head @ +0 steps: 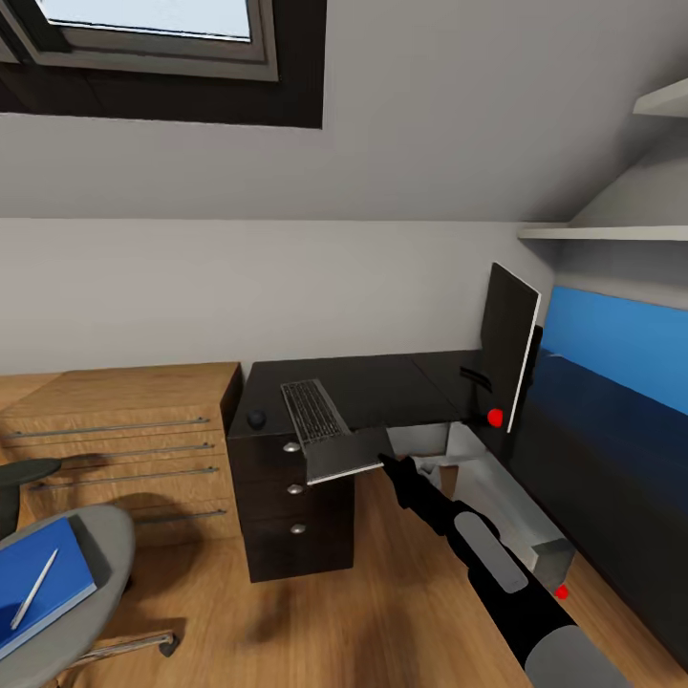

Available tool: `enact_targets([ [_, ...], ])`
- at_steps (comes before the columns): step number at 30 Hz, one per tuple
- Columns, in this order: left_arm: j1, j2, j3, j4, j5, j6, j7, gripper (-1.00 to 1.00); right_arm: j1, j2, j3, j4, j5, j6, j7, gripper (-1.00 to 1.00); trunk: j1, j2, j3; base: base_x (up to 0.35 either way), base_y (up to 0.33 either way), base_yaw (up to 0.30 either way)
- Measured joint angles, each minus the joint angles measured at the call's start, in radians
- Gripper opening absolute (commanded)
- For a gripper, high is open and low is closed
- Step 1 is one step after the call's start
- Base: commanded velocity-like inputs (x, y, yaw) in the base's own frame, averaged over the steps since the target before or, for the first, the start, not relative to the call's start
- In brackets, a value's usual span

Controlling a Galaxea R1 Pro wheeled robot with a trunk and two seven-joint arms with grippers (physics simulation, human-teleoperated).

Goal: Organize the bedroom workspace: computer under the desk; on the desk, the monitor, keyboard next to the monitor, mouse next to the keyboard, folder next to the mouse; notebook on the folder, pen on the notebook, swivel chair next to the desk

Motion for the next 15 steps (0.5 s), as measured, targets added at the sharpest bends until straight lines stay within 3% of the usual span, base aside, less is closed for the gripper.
enact_targets([
  [7, 0.000, -0.001, -0.001, 0.001, -0.001, -0.013, 0.000, 1.00, 0.000, -0.003, 0.000, 0.000, 0.000, 0.001, 0.000, -1.00, 0.000, 0.000, 0.000, 0.298, 0.000, 0.000],
  [15, 0.000, -0.001, -0.002, 0.001, -0.001, -0.014, 0.000, 1.00, 0.000, -0.006, 0.000, 0.000, 0.000, 0.002, -0.001, -1.00, 0.000, 0.000, 0.000, 0.101, 0.000, 0.000],
])
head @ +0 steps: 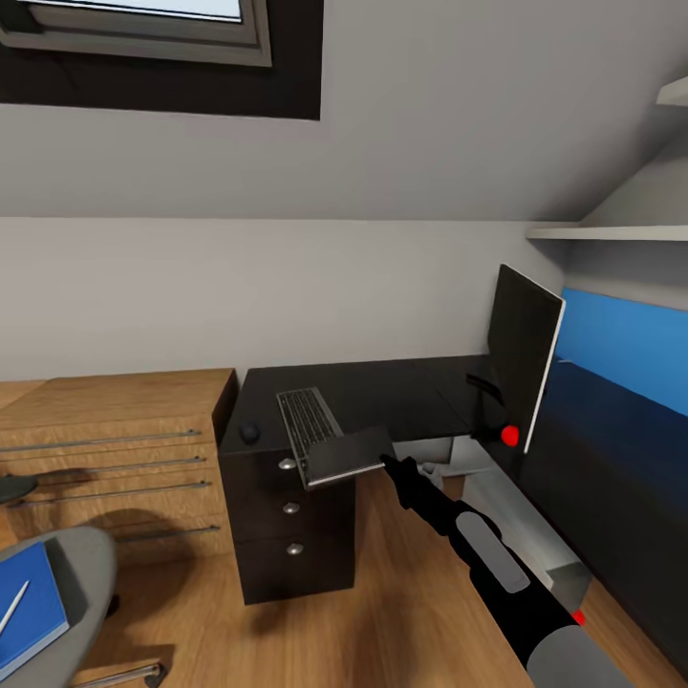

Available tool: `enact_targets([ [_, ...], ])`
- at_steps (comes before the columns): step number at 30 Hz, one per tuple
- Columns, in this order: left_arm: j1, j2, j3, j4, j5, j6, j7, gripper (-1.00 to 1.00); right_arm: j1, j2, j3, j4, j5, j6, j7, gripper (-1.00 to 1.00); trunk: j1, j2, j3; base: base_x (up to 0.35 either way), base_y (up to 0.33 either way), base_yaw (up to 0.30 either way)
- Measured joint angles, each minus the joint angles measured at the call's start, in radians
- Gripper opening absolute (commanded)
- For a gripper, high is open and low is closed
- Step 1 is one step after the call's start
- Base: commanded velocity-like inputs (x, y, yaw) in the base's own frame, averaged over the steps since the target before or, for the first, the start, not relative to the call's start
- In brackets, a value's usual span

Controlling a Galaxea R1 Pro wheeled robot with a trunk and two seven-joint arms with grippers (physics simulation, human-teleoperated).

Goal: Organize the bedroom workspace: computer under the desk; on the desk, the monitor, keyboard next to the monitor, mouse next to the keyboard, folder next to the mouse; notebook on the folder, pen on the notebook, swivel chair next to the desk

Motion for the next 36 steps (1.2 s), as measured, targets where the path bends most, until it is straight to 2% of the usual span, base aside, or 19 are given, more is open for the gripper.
enact_targets([
  [10, 0.000, 0.001, 0.000, 0.000, 0.000, 0.000, 0.000, 1.00, 0.000, 0.000, 0.000, -0.001, 0.000, 0.000, 0.000, -1.00, 0.000, 0.000, 0.000, 0.176, 0.000, 0.000],
  [22, 0.000, 0.000, -0.001, -0.001, 0.000, -0.005, -0.001, 1.00, 0.000, 0.000, 0.000, -0.002, 0.000, 0.001, 0.000, -1.00, 0.000, 0.000, 0.000, 0.028, 0.000, 0.000],
  [32, 0.000, -0.004, -0.023, -0.003, 0.003, -0.283, 0.000, 1.00, 0.000, 0.000, 0.000, -0.020, -0.002, 0.002, 0.002, -1.00, 0.000, 0.000, 0.000, 0.000, 0.000, 0.000],
  [36, 0.000, -0.008, -0.027, -0.013, 0.004, -0.333, 0.001, 1.00, 0.000, 0.000, 0.000, -0.024, -0.002, 0.002, 0.002, -1.00, 0.000, 0.000, 0.000, 0.000, 0.000, 0.000],
])
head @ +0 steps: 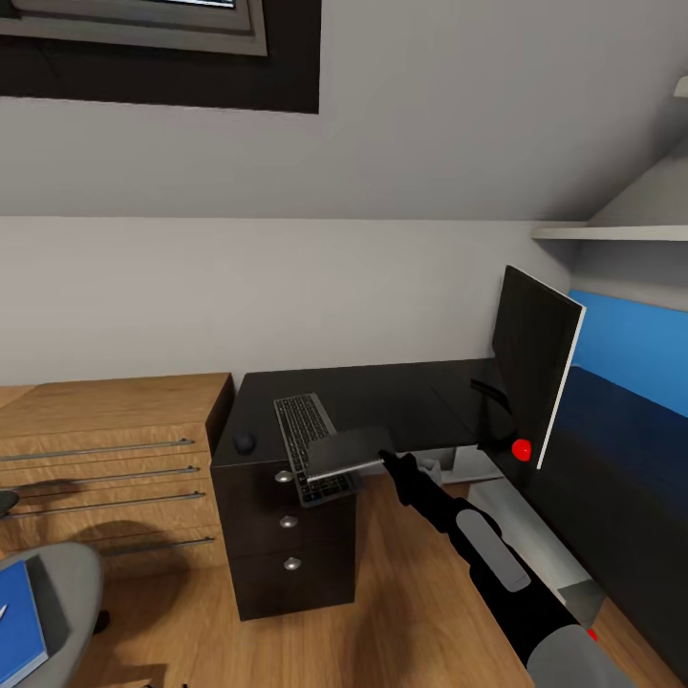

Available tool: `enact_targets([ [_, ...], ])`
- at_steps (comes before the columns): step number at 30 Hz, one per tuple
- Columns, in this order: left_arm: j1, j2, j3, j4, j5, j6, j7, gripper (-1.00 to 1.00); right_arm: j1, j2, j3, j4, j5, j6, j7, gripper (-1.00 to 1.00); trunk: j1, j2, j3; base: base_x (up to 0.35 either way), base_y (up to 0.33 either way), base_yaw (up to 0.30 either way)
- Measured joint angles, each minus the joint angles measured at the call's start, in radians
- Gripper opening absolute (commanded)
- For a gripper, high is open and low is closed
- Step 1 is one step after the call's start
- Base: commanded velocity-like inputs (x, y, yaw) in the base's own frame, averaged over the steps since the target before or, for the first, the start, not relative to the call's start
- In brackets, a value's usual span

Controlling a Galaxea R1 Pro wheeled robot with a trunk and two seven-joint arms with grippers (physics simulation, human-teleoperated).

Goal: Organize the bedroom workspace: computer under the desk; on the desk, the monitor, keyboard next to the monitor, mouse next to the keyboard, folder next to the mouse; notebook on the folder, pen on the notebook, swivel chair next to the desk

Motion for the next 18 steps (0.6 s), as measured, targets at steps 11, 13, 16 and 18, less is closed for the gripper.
enact_targets([
  [11, 0.016, -0.016, 0.003, -0.420, -0.003, 0.386, 0.001, 1.00, 0.000, 0.001, -0.004, -0.003, 0.000, -0.001, 0.002, -1.00, 0.000, 0.000, 0.000, 0.000, 0.000, 0.000],
  [13, 0.026, -0.025, 0.003, -0.506, -0.005, 0.512, 0.000, 1.00, 0.000, 0.001, -0.005, -0.003, 0.000, -0.002, 0.003, -1.00, 0.000, 0.000, 0.000, 0.000, 0.000, 0.000],
  [16, 0.041, -0.040, 0.003, -0.656, -0.005, 0.741, -0.002, 1.00, 0.000, 0.002, -0.007, -0.005, 0.000, -0.010, 0.006, -1.00, 0.000, 0.000, 0.000, 0.000, 0.000, 0.000],
  [18, 0.049, -0.048, 0.003, -0.763, -0.001, 0.971, -0.006, 1.00, 0.000, 0.004, -0.017, -0.015, 0.000, -0.062, 0.008, -1.00, 0.000, 0.000, 0.000, 0.000, 0.000, 0.000],
])
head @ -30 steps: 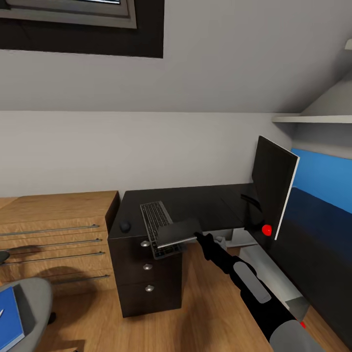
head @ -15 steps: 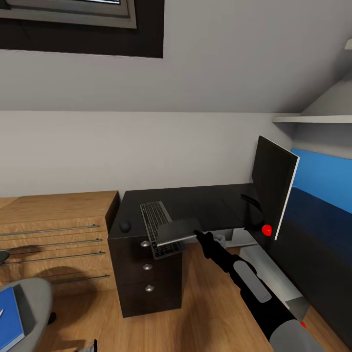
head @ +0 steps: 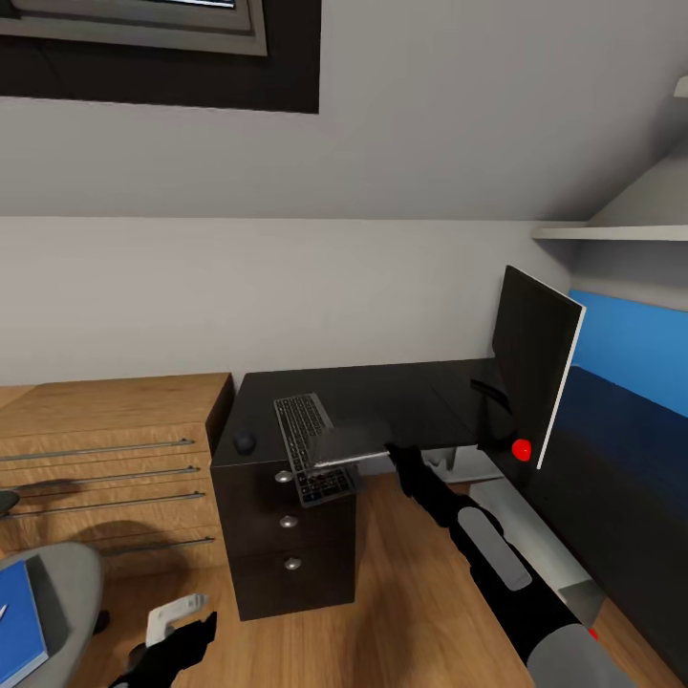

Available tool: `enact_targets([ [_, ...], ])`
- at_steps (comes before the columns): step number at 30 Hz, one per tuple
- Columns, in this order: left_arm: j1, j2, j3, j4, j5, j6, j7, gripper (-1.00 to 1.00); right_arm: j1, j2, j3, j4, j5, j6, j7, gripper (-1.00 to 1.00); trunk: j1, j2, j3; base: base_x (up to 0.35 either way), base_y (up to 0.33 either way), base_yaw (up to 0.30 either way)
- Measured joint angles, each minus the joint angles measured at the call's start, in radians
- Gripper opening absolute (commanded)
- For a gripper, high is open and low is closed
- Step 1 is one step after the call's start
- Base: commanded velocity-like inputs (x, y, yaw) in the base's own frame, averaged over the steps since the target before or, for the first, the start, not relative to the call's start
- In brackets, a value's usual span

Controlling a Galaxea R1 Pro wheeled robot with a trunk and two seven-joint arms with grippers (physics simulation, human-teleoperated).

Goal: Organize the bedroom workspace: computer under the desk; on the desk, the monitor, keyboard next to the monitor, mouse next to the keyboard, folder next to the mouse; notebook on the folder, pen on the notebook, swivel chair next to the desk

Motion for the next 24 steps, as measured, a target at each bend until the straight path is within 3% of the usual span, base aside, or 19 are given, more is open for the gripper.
enact_targets([
  [3, 0.025, -0.003, 0.000, -0.021, 0.004, 0.103, -0.005, 1.00, 0.000, 0.001, -0.002, -0.010, 0.003, -0.121, -0.001, -1.00, 0.000, 0.000, 0.000, 0.000, 0.000, 0.000],
  [6, 0.048, -0.004, 0.000, -0.014, 0.005, 0.115, -0.006, 1.00, 0.000, 0.002, -0.001, -0.012, 0.004, -0.197, -0.002, -1.00, 0.000, 0.000, 0.000, 0.000, 0.000, 0.000],
  [10, 0.069, -0.003, 0.000, 0.015, 0.004, 0.082, -0.007, 1.00, 0.000, 0.004, -0.002, -0.012, 0.004, -0.286, -0.005, -1.00, 0.000, 0.000, 0.000, 0.029, 0.000, 0.000],
  [16, 0.074, -0.002, 0.000, 0.065, 0.002, 0.005, -0.005, 1.00, 0.001, 0.005, -0.004, -0.003, 0.004, -0.318, -0.015, -1.00, 0.000, 0.000, 0.000, 0.212, 0.000, 0.000],
  [24, 0.075, -0.002, -0.001, 0.076, 0.000, -0.007, -0.004, 1.00, 0.001, 0.007, -0.005, 0.009, -0.001, -0.331, -0.031, -1.00, 0.000, 0.000, 0.000, 0.078, 0.000, 0.000],
])
